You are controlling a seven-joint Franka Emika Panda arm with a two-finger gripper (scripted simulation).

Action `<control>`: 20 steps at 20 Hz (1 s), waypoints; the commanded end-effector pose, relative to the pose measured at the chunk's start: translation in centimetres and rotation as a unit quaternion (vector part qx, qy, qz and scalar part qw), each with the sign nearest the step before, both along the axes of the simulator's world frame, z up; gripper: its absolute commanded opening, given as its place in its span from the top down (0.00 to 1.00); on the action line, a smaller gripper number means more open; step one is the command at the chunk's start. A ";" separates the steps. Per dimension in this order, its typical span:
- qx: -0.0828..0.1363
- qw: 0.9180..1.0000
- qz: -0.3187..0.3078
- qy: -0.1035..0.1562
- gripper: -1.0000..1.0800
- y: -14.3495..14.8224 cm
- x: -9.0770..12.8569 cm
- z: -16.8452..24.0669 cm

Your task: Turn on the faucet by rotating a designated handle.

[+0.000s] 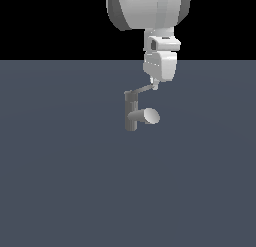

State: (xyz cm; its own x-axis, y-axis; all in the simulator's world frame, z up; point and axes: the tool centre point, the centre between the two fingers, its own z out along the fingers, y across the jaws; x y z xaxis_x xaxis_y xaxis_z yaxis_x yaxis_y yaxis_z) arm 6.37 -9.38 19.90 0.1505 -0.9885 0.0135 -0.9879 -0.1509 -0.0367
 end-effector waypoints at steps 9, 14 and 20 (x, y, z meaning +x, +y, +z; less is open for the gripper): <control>0.004 1.000 0.005 0.017 1.00 2.4 -3.8 -1.5; 0.001 1.000 0.002 0.004 1.00 2.6 -3.5 -0.3; 0.002 1.000 0.003 0.011 1.00 5.8 -4.8 -1.0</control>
State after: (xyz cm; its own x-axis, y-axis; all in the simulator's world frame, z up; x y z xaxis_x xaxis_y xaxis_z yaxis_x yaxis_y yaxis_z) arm 2.08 -6.02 19.61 0.1315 -0.9912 0.0141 -0.9908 -0.1318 -0.0302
